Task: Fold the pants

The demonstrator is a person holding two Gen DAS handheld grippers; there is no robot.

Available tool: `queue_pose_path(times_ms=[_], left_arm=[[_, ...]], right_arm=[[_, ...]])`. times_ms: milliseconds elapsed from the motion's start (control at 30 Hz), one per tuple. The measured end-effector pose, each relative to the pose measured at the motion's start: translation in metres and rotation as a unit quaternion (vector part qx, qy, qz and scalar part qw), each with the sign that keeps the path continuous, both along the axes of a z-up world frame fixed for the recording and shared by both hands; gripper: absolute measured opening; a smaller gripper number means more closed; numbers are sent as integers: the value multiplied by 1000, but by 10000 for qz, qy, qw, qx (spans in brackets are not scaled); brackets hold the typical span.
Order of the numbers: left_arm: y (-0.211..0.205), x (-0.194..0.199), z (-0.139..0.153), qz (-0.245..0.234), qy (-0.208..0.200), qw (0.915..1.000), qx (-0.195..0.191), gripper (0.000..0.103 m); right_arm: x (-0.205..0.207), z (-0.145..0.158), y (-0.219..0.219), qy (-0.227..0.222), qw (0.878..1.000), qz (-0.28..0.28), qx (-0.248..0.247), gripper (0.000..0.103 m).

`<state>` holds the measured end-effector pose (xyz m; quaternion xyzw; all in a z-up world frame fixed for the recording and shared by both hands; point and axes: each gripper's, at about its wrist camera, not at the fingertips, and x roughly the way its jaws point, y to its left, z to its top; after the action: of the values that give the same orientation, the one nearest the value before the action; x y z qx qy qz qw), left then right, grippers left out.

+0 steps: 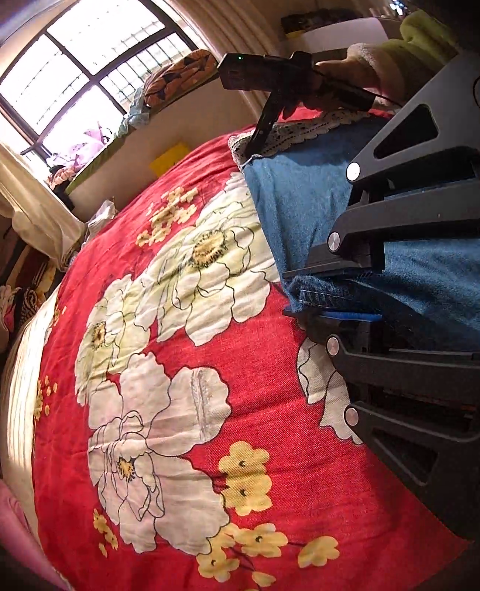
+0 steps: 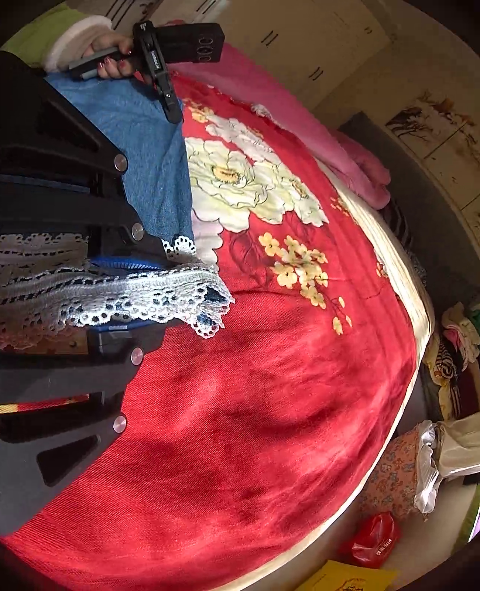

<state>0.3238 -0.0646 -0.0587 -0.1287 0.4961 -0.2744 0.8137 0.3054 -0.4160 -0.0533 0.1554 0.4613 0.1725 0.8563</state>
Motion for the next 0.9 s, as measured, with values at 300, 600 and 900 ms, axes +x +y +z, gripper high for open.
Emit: queue_pose_path(times_ms=[300, 600, 900], left_arm=[[11, -14, 11, 231, -307, 9992, 50, 39], [29, -91, 64, 666, -1203, 9893, 488, 48], [28, -190, 33, 383, -1162, 9854, 1183, 49]], right_arm=[[-22, 23, -17, -383, 9983, -257, -370, 41], [-118, 62, 0, -1162, 9928, 183, -235, 46], [-147, 12, 5, -375, 9979, 129, -508, 42]])
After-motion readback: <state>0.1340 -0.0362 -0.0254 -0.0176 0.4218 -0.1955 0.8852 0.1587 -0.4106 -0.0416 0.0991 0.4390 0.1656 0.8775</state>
